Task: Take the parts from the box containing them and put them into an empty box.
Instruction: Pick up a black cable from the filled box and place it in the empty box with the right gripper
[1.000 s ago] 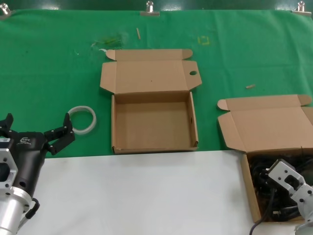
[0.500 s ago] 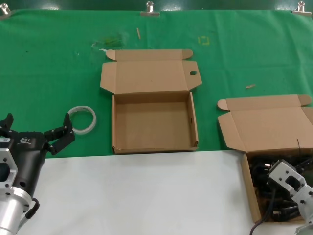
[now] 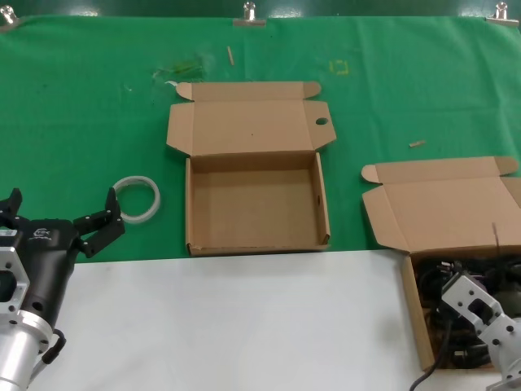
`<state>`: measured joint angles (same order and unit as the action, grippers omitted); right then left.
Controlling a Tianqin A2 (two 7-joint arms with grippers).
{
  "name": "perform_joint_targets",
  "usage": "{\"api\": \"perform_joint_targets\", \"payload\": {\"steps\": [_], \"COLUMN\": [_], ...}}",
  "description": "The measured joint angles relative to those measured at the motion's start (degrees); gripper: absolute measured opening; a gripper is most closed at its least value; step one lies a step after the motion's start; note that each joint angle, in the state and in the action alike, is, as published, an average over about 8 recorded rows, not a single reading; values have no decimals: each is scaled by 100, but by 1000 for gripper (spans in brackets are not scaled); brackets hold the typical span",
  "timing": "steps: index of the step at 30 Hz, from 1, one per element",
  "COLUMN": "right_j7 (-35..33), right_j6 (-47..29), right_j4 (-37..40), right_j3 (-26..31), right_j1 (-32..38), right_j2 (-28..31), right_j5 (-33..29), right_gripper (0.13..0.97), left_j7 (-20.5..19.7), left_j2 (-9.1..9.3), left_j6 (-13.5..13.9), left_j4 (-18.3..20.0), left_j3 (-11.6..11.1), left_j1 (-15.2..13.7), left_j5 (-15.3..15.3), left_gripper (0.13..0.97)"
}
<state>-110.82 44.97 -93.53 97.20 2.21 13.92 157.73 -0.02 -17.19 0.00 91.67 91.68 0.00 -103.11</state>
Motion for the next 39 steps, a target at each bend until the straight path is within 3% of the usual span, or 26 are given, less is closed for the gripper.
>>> {"api": "perform_joint_targets", "payload": {"steps": [8,17,29,39], "right_j7": [-130,-276,-594,-138], "right_j6": [-20,-29,183,160], "right_j4": [-69,-240,-1169,-1712], "right_j3": [-149,-372,-594,141], "right_j1": [-46,-161,-264,92], "right_j2": [-87,-244,-489,-496], "right_j5": [0,0,0,0], "right_gripper": [259,185,143,142], "left_j7": [0,0,0,0], "left_j2": [0,0,0,0], "left_j6": [0,0,0,0], "left_j4": [0,0,0,0], "left_j3": [0,0,0,0], "left_j1": [0,0,0,0], "left_j5": [0,0,0,0], "left_gripper": [965,965,965,965]}}
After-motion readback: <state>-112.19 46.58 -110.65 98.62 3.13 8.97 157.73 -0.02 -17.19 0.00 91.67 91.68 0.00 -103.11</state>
